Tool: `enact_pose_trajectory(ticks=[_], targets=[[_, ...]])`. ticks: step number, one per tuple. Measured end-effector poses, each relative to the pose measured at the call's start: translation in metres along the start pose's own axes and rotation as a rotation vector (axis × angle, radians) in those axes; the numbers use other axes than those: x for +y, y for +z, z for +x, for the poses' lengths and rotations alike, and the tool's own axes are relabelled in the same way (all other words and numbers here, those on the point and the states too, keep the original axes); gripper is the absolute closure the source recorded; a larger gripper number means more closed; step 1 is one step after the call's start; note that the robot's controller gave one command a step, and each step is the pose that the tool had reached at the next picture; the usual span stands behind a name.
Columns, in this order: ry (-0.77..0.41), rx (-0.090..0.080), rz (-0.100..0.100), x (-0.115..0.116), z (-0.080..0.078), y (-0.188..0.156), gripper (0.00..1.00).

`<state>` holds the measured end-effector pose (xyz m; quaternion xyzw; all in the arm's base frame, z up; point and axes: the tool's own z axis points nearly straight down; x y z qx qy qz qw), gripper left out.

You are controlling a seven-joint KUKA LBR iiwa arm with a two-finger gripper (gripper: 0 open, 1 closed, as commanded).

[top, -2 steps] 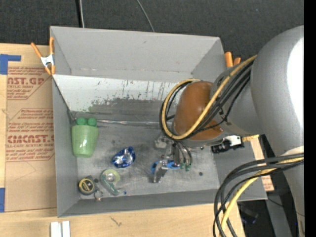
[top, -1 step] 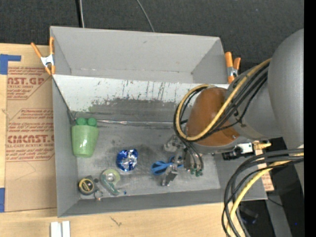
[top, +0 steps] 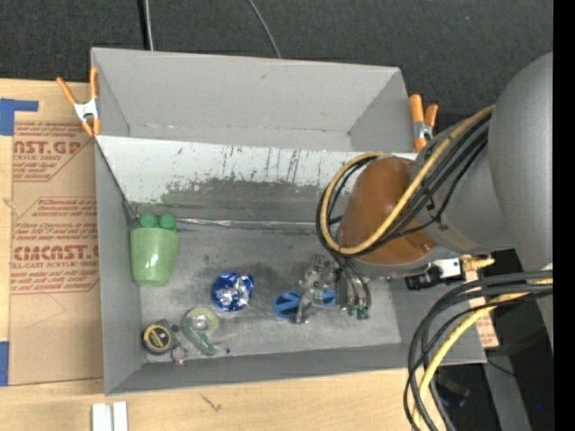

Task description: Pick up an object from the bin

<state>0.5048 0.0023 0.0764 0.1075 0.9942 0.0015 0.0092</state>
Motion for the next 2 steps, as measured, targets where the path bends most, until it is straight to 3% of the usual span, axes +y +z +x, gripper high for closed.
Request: enact_pose_trajectory(ticks=[1,2], targets=[[-0.001,0.013,0.003,0.001,-0.002,-0.051,1.0],[-0.002,0.012,0.003,0.002,-0.005,-0.104,1.0]])
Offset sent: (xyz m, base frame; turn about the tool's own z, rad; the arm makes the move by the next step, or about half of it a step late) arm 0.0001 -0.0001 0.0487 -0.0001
